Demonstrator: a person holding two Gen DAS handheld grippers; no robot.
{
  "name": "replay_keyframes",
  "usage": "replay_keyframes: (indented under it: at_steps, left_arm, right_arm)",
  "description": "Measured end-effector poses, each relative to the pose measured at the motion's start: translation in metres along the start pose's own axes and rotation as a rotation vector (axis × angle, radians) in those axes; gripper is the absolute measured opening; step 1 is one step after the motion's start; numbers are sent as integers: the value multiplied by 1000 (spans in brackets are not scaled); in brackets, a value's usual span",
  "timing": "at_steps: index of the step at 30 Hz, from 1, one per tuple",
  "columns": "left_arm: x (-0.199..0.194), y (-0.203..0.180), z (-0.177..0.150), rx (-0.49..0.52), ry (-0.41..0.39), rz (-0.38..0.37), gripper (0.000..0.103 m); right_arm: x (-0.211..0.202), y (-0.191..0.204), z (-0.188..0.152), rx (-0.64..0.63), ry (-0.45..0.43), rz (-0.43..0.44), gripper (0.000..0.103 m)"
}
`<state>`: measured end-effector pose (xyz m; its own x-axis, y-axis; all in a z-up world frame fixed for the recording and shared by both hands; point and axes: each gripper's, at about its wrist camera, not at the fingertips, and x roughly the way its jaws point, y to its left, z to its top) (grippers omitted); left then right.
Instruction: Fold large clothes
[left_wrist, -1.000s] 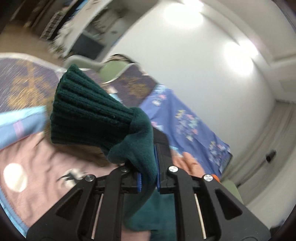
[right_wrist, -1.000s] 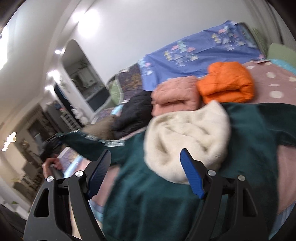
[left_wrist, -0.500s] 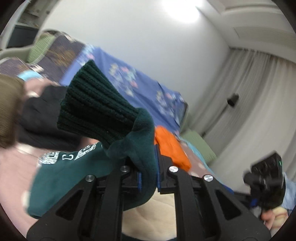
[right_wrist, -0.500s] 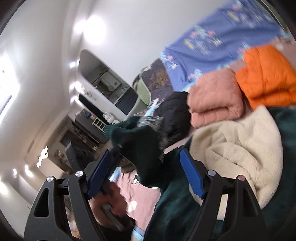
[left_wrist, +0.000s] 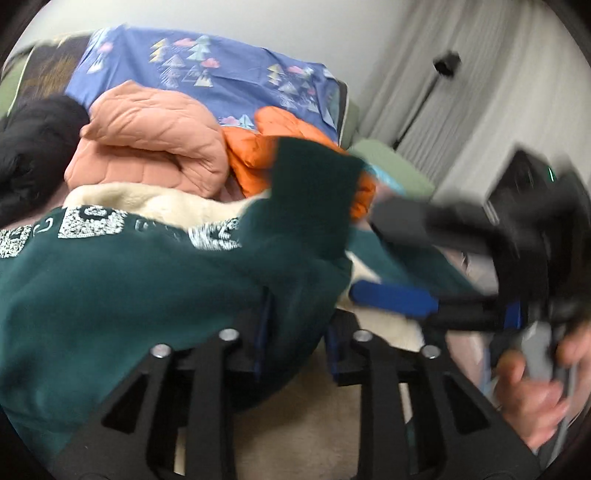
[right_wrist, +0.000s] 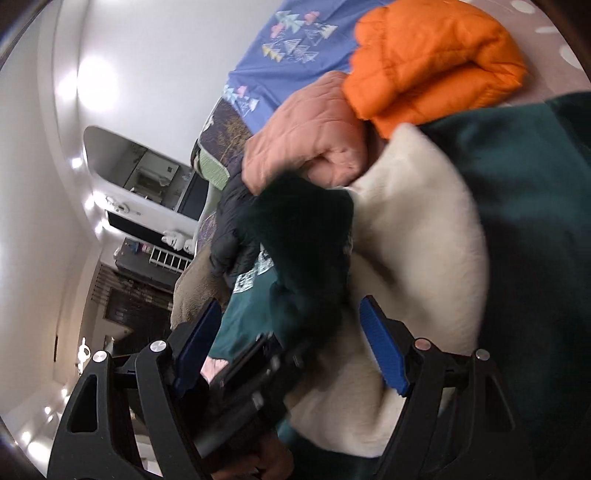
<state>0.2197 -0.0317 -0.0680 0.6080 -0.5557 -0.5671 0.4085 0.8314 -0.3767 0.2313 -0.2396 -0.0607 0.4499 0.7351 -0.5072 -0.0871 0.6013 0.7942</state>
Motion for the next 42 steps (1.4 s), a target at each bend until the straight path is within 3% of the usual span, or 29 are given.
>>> replay_keyframes:
  at_steps: [7,9,11,13,15,16,17,19,24,32,38,42]
  left_arm:
    - [8,-4,-12,66,18,24,28]
    - [6,-6,-13,72,10,12,40]
    - [1,-15,-15,72,-19,-49,49]
    - [0,-30,-14,124,-28,-41,46]
    - [1,-35,-15,137,-24,-24,50]
    - [2,-31,-15,114,-11,-56,51]
    - [0,-28,-15,97,-8,-64,51]
    - [-7,-23,-16,87,-8,-80,51]
    - [-54,-19,-19,96,-75,-96,69]
    - [-112,13,-14,77,-178,12,74]
    - [-118,72,-25,-25,-166,154,76]
    - [-111,116,-41,-158,-112,182,76]
  right_arm:
    - [6,-18,12,22,26,-44,80]
    - [13,-14,12,-1,45,-69,80]
    - [18,-10,13,-31,58,-100,80]
    - [23,-10,14,-43,63,-139,80]
    - [24,-13,18,-45,46,-191,66]
    - [24,-17,20,-36,42,-207,42]
    - [26,-20,22,-31,58,-235,26]
    - [22,-22,22,-33,47,-217,13]
    - [0,-5,23,-70,-57,-183,12]
    - [-36,27,59,-146,-174,-130,11]
    - [-36,-24,66,-74,-156,-181,12]
    - [-25,-77,53,-14,-145,-303,13]
